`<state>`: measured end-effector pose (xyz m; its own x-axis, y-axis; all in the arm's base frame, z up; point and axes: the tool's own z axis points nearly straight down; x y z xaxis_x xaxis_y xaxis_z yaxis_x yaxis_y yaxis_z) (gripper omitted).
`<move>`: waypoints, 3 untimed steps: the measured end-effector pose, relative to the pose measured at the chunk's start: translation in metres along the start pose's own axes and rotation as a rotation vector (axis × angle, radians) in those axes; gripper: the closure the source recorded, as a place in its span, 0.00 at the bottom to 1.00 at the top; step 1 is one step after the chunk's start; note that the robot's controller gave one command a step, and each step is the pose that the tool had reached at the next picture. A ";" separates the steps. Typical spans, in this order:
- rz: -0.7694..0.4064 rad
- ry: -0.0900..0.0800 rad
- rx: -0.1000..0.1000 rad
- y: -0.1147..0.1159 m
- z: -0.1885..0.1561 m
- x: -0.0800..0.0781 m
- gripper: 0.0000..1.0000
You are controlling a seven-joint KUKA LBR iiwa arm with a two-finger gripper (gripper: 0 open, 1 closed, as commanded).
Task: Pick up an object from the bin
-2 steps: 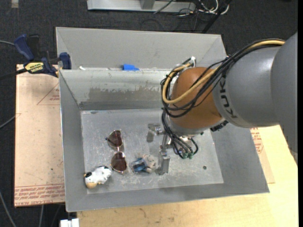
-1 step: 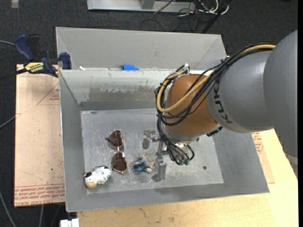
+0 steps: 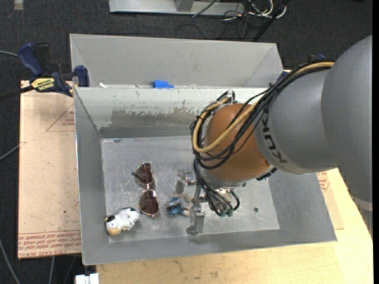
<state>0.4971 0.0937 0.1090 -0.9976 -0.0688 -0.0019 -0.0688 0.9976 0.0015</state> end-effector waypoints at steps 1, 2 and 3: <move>-0.011 0.000 0.000 -0.005 0.038 -0.004 0.00; -0.096 -0.002 0.000 -0.011 0.039 -0.009 1.00; -0.096 -0.002 0.000 -0.011 0.039 -0.009 1.00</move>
Offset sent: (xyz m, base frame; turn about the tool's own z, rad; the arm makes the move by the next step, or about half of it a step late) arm 0.0085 -0.0109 -0.0390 -0.0979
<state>0.5066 0.0833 0.0703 -0.9865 -0.1636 -0.0036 -0.1636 0.9865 0.0014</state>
